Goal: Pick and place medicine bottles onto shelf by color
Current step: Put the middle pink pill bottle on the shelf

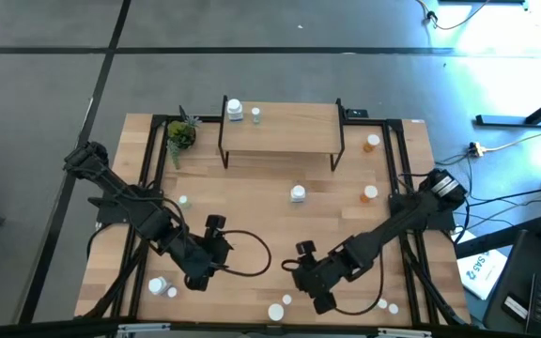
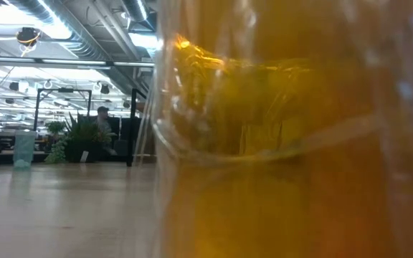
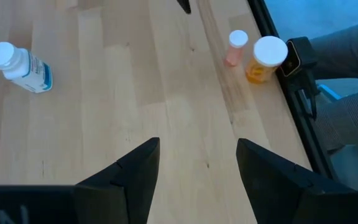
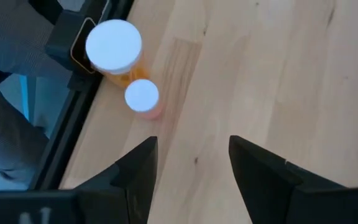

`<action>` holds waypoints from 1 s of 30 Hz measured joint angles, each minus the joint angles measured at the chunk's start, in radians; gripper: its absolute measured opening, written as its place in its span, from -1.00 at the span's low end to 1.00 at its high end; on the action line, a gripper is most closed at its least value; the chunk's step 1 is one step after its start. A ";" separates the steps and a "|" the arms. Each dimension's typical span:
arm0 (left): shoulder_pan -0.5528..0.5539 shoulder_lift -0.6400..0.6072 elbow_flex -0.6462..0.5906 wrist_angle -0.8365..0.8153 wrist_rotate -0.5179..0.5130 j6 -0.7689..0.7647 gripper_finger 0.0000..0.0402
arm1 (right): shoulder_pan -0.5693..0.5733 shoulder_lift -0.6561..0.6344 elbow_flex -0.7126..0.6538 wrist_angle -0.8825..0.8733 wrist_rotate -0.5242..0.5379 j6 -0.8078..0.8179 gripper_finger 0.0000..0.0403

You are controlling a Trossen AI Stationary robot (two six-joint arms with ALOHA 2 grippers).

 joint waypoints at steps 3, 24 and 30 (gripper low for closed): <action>0.000 0.000 0.000 -0.001 0.000 0.002 0.03 | 0.000 0.021 0.000 0.041 -0.022 -0.036 0.00; 0.001 0.000 0.000 -0.029 0.001 0.004 0.03 | 0.000 0.115 0.001 0.206 -0.106 -0.066 0.00; 0.001 0.000 0.000 -0.032 0.001 0.004 0.03 | 0.000 0.115 0.001 0.210 -0.106 -0.066 0.00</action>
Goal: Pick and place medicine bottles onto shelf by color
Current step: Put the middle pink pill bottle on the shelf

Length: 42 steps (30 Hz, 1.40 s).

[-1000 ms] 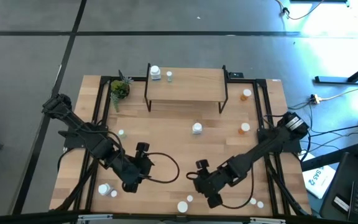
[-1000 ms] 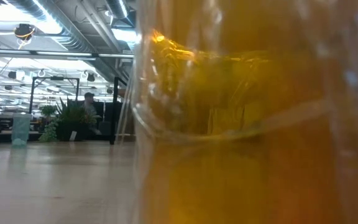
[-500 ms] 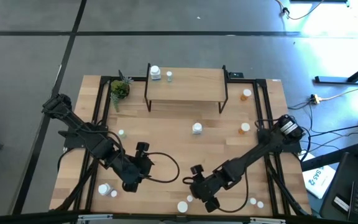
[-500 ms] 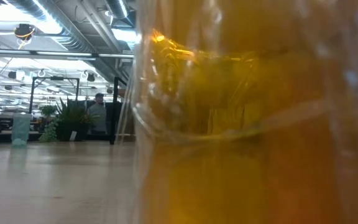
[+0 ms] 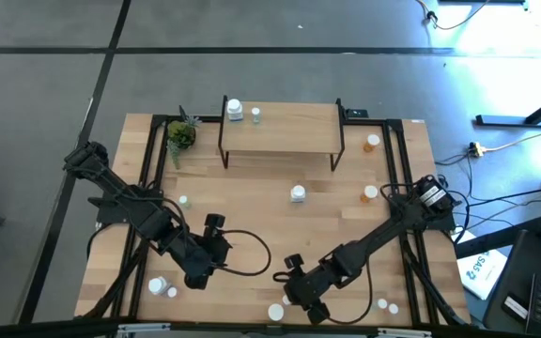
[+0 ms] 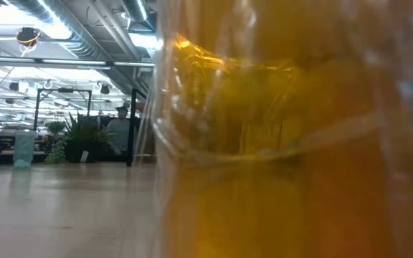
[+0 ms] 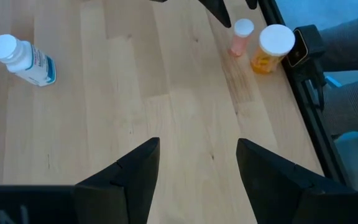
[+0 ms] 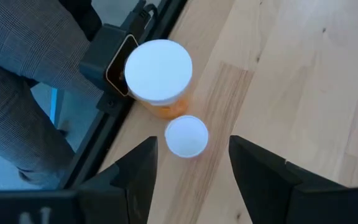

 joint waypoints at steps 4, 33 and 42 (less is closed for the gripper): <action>0.000 0.000 0.000 0.000 0.000 0.000 0.03 | 0.000 0.000 0.000 0.006 0.001 -0.002 0.00; -0.004 0.000 0.000 -0.010 0.017 0.037 0.03 | 0.000 0.001 -0.001 0.021 0.002 -0.022 0.00; -0.011 0.000 0.000 -0.006 0.019 0.052 0.03 | 0.000 0.003 -0.048 0.088 0.002 -0.028 0.00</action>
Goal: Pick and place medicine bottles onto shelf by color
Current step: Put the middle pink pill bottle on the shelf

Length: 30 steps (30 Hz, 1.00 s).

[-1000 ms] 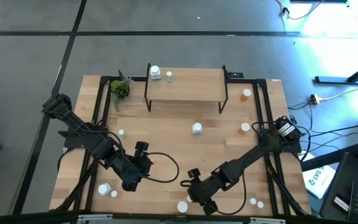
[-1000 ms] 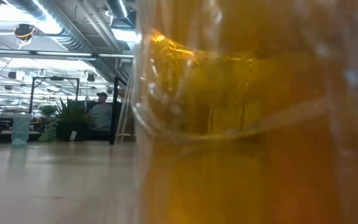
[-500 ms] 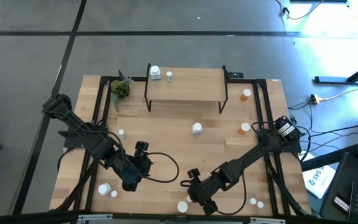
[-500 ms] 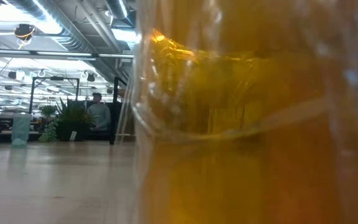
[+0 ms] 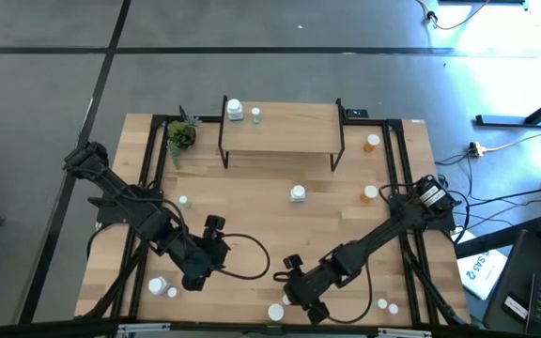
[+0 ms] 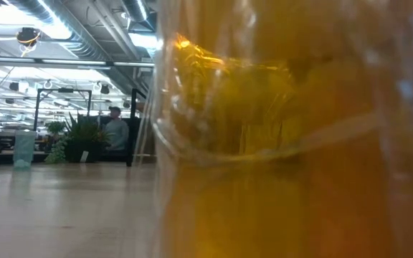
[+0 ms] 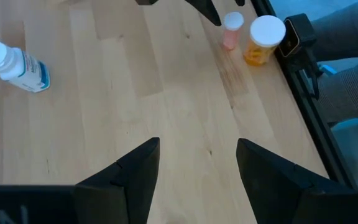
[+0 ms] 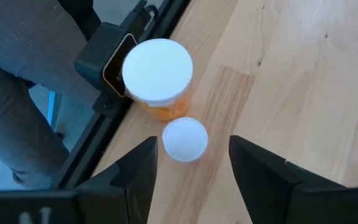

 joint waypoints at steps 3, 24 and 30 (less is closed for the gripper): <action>0.000 0.000 0.000 0.000 0.000 0.000 0.03 | 0.000 0.001 -0.028 0.061 0.000 -0.003 0.00; 0.000 0.000 0.000 0.000 -0.002 0.000 0.03 | 0.000 0.030 -0.031 0.062 -0.001 -0.027 0.00; 0.000 0.000 0.000 0.000 -0.004 0.000 0.03 | 0.000 0.040 -0.031 0.095 -0.004 -0.060 0.00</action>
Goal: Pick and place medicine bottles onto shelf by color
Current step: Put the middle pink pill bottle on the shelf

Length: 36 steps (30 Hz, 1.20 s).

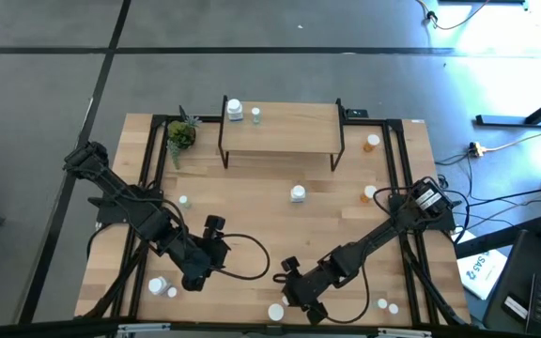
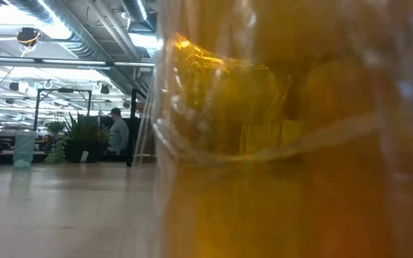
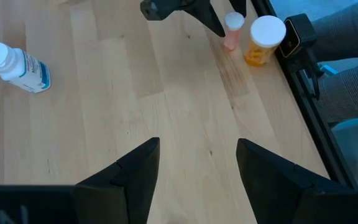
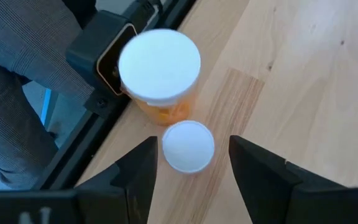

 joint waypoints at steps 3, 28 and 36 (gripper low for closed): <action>0.000 0.000 0.000 0.000 0.000 0.000 0.03 | 0.000 0.001 0.000 -0.004 -0.005 -0.005 0.00; 0.000 0.000 0.000 -0.004 -0.001 0.000 0.03 | 0.000 0.023 0.000 0.030 -0.032 0.014 -0.38; 0.000 0.000 0.000 -0.005 -0.001 0.000 0.03 | 0.000 0.010 0.000 -0.004 -0.032 0.013 -0.38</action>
